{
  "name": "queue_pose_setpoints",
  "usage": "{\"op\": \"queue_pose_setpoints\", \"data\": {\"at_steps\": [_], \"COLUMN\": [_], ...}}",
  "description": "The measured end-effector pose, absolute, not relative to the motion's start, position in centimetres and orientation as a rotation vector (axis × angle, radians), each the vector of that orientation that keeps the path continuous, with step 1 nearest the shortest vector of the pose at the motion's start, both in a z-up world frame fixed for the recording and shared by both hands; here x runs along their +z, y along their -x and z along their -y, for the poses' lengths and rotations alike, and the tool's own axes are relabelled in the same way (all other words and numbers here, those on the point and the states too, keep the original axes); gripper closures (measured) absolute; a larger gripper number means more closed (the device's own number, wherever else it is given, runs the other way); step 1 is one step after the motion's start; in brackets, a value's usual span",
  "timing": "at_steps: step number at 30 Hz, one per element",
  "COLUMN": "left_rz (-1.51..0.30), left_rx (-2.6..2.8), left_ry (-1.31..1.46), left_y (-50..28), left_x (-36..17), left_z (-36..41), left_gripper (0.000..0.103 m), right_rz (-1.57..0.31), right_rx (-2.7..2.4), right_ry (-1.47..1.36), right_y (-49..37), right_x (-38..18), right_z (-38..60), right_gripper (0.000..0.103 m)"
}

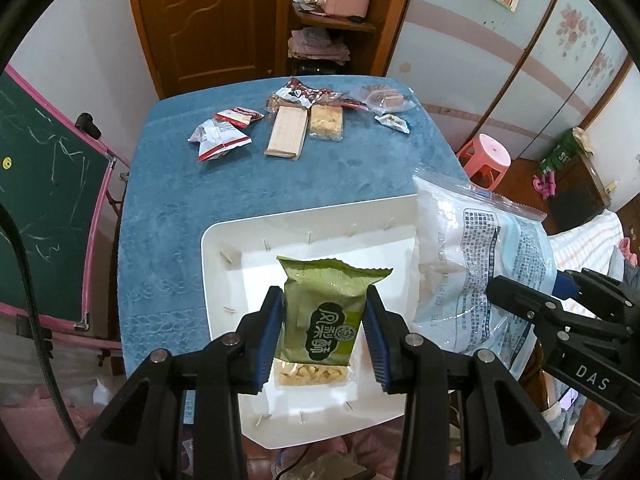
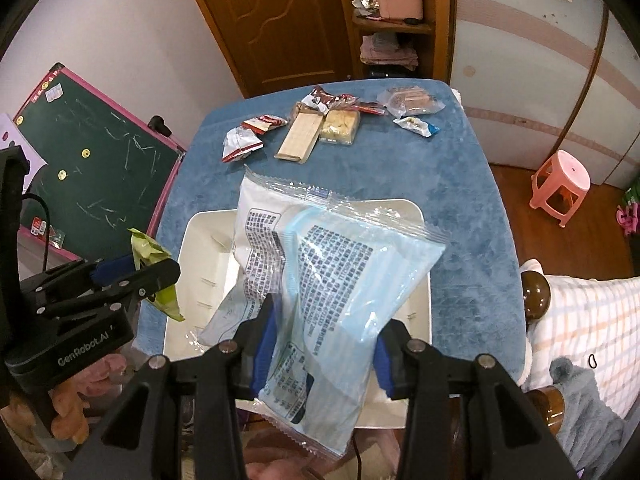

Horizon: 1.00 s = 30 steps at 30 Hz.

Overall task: Organize snacks
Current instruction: 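Carry both packets over the white tray and release them inside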

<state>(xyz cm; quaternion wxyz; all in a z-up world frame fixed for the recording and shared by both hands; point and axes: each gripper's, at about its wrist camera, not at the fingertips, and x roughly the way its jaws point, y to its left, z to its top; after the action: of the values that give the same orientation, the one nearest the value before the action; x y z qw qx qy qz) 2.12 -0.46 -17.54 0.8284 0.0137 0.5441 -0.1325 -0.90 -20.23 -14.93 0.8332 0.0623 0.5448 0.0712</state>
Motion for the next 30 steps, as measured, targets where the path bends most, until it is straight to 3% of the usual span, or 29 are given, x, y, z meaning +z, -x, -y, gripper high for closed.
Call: {"op": "queue_pose_setpoints", "data": {"at_steps": [7,9,11,13,17,30], "left_rz": [-1.156,-1.157,-1.153,-1.127,-1.118,-1.117], "left_rx": [-0.272,-0.273,-0.275,-0.271,-0.274,-0.247], "left_ry": [-0.029,-0.022,-0.005,0.012,0.027,0.033], "left_y": [-2.5,-2.6,-2.6,-2.5,-2.6,-2.6], "left_x": [-17.8,-17.6,-17.5,-16.9,-16.5,-16.2], "left_z": [0.3,0.3,0.1,-0.1,-0.2,0.0], "left_gripper": [0.064,0.058,0.029,0.02,0.019,0.019], "right_rz": [-1.186,-1.193,-1.19,-1.174,-1.161,-1.16], "right_rx": [0.162,0.163,0.176,0.184,0.189,0.206], "right_ry": [-0.11,-0.109,-0.122,-0.133,-0.134,-0.141], "right_y": [0.2,0.1,0.0,0.0,0.0,-0.1], "right_x": [-15.5,-15.6,-15.6,-15.3,-15.0,-14.9], "right_z": [19.6,19.5,19.6,19.7,19.7,19.7], "right_gripper": [0.054,0.054,0.053,0.053,0.048,0.048]}}
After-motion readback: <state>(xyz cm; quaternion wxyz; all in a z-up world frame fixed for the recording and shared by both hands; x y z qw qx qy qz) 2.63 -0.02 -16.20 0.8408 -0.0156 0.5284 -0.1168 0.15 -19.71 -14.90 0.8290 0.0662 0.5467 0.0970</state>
